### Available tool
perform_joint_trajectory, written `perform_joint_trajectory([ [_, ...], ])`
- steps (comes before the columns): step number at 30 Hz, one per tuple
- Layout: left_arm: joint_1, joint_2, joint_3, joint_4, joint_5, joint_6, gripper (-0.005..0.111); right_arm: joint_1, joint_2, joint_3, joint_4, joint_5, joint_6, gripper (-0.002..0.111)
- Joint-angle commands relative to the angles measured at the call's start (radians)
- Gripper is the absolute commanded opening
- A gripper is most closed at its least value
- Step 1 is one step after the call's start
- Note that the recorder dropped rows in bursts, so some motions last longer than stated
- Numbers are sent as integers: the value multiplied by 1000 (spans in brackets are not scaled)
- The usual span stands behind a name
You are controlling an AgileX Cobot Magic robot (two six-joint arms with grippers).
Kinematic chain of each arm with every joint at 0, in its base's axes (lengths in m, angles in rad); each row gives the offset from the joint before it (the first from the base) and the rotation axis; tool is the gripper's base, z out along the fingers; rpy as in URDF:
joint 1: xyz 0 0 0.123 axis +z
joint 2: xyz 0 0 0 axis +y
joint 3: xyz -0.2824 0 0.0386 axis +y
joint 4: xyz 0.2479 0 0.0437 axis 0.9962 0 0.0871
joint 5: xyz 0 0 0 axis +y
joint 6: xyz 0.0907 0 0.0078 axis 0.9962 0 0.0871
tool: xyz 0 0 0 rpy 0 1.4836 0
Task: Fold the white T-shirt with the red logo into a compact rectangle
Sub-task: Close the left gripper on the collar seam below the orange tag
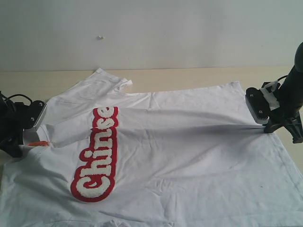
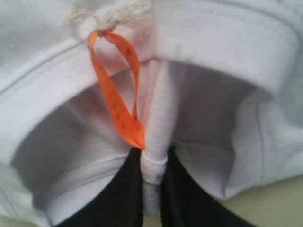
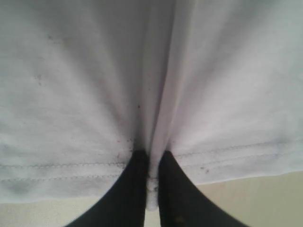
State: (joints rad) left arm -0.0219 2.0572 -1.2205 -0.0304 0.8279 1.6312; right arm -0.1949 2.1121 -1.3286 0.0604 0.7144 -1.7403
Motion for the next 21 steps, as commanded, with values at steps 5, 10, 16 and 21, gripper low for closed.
perform_joint_trajectory([
  [5, 2, 32, 25, 54, 11, -3, 0, -2, -12, 6, -7, 4, -1, 0],
  [10, 2, 32, 25, 54, 11, -17, 0, -2, -12, 6, -7, 4, -1, 0],
  [16, 2, 32, 25, 46, 9, -17, 0, -2, -12, 6, -7, 4, -1, 0],
  [21, 2, 32, 25, 47, 7, -17, 0, -2, -12, 6, -7, 4, -1, 0],
])
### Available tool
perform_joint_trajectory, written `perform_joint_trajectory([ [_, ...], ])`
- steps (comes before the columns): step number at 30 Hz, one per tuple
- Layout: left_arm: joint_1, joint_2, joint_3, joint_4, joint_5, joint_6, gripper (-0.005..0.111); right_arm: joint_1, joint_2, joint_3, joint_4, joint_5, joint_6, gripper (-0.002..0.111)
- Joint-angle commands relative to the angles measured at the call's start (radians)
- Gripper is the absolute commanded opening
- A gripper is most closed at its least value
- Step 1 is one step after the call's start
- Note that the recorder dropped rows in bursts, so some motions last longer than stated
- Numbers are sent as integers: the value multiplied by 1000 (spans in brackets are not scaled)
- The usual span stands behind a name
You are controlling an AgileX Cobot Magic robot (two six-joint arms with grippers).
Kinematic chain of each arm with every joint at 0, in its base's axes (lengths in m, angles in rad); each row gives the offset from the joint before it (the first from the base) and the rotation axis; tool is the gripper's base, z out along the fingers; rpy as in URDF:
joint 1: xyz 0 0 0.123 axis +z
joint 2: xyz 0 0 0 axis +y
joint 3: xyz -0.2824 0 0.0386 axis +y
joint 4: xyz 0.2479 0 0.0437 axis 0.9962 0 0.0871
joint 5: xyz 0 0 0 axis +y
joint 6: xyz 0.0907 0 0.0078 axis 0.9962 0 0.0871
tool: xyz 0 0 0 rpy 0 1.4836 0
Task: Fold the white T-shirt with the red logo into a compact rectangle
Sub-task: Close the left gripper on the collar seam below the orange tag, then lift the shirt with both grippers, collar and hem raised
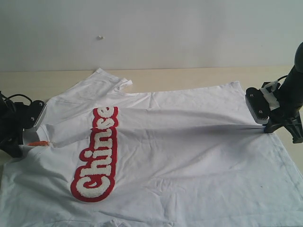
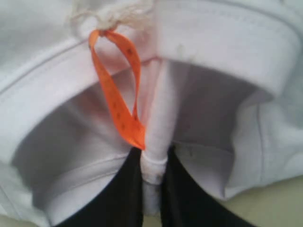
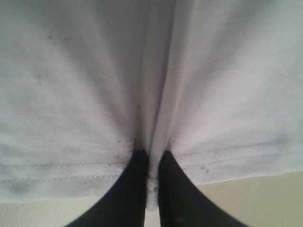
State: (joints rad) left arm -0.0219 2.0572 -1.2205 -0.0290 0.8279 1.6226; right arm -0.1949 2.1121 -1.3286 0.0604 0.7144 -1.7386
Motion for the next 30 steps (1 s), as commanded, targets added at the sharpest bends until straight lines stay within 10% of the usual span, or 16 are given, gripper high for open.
perform_joint_trajectory([
  [1, 2, 32, 25, 45, 5, -9, 0, -2, -12, 6, -7, 4, -2, 0],
  [30, 2, -149, 25, 41, -4, -174, 0, -2, -215, 6, 184, 107, 198, 0],
])
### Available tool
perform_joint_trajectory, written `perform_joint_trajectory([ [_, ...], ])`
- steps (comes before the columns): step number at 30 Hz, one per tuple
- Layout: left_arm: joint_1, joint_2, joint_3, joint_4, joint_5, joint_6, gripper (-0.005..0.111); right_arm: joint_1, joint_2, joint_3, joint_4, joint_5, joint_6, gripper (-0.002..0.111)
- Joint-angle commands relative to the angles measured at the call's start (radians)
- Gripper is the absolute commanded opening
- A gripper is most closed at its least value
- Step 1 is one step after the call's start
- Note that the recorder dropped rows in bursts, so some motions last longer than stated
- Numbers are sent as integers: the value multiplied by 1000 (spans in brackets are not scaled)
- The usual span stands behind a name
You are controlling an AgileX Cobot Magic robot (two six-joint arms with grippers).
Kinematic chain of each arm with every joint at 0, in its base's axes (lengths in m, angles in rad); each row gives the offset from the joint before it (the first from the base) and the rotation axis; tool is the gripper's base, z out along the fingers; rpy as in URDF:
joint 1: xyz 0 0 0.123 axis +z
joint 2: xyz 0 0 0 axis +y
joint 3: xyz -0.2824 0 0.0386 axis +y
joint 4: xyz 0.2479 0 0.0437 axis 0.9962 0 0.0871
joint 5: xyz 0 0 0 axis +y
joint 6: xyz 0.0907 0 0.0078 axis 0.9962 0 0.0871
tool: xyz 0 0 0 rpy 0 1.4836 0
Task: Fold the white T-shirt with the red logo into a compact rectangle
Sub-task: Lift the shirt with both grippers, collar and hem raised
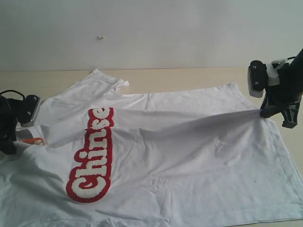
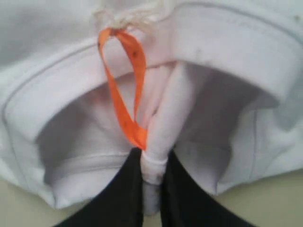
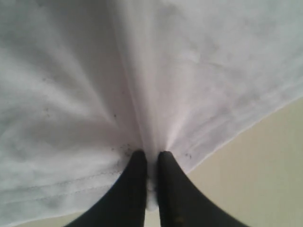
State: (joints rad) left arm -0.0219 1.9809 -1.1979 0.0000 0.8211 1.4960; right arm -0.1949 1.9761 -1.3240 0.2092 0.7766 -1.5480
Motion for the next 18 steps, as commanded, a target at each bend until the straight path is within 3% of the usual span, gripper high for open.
perform_joint_trajectory([
  [1, 2, -105, 2, 12, 6, -57, 0, -2, -115, 1, 49, 62, 10, 0],
  [9, 2, -274, 2, 24, 12, -117, 0, -2, -308, 1, 79, 89, 10, 0],
  [18, 2, -492, 2, 190, 4, -377, 0, -2, -543, 1, 16, 81, 76, 0],
])
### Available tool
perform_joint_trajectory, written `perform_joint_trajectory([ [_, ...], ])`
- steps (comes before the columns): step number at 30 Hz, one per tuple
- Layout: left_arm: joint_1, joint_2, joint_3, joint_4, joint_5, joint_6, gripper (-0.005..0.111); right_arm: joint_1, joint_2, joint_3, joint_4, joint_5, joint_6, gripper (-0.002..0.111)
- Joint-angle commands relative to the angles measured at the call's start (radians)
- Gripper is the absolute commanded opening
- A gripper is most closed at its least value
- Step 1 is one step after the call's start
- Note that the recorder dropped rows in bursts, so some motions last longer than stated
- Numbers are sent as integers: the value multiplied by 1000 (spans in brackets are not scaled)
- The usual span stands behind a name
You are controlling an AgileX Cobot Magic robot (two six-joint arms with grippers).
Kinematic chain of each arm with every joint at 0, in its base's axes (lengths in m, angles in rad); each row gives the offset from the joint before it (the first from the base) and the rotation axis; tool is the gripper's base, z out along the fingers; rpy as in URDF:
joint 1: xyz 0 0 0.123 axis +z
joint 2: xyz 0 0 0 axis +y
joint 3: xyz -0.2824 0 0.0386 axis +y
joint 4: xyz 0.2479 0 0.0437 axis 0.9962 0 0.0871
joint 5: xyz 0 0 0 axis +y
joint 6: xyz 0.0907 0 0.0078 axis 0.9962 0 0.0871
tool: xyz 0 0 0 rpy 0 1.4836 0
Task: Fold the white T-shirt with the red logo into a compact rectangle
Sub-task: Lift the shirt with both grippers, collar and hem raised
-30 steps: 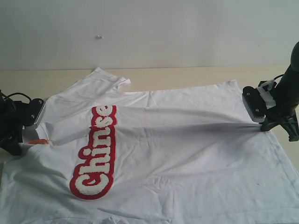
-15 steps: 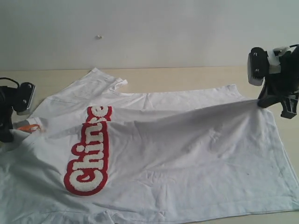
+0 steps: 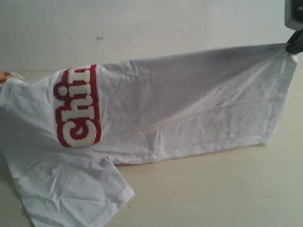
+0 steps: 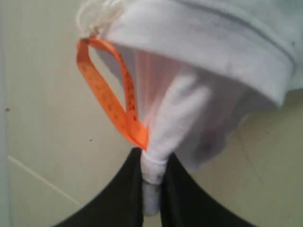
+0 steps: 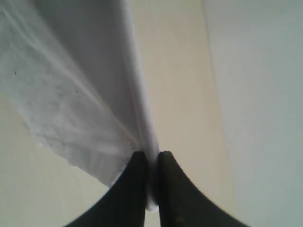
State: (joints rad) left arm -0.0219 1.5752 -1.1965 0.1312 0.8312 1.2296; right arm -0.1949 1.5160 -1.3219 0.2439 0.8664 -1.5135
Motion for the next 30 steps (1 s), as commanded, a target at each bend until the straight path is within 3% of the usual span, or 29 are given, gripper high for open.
perform_joint_trajectory([
  [1, 2, -110, 1, 59, -6, -121, 0, -2, -102, -1, -19, -9, 54, 0],
  [15, 2, -384, 1, 74, 40, -213, 0, -2, -299, -1, -17, -12, 262, 0],
  [19, 2, -444, 1, 102, 10, -273, 0, -2, -347, -1, 64, -40, 431, 0],
  [30, 2, -578, 1, 117, 23, -357, 0, -2, -455, -1, 97, 10, 525, 0],
])
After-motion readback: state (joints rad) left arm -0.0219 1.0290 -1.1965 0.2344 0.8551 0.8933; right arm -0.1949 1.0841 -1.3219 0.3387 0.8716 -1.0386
